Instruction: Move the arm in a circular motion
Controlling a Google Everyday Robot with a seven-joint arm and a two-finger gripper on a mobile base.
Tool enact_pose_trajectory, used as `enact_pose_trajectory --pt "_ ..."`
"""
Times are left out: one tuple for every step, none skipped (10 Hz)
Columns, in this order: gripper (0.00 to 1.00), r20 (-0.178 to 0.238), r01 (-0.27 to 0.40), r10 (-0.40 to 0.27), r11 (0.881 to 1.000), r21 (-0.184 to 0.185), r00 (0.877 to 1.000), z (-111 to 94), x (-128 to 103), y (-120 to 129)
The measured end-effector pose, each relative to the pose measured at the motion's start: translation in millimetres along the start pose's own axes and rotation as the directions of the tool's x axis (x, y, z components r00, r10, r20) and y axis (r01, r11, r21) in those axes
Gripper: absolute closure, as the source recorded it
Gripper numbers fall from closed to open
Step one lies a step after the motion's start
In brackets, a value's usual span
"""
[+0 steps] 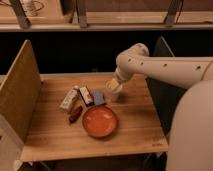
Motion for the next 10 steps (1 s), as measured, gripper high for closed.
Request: enact_pose_trajectory --pt "0.2 0.013 0.009 -0.009 1.0 -0.012 1.0 9.9 -19.4 7.3" --pt "0.2 0.028 0.033 -0.032 0.999 -0.031 0.999 18.7 -40.8 20.7" --pt "0.2 0.047 0.061 -0.058 0.996 -0.066 0.997 26.7 -60.7 40.4" --pt "0.2 0.062 0.093 -0.087 0.99 -0.106 0.994 33.0 -74.1 62.9" --pt "0.2 0.073 0.121 -0.111 0.983 -0.139 0.991 35.6 -80.3 81.0" --pt "0.2 0.09 0.16 -0.146 0.97 -0.18 0.985 35.6 -85.6 106.3" --pt "0.2 0.106 0.202 -0.182 0.953 -0.226 0.978 32.4 -84.0 134.8" --pt "0.2 0.111 0.219 -0.196 0.942 -0.255 0.974 29.1 -78.5 150.5" --pt "0.2 0.112 0.228 -0.204 0.93 -0.287 0.973 23.3 -66.0 166.3" --pt "0.2 0.103 0.224 -0.202 0.926 -0.305 0.974 17.8 -50.2 173.7"
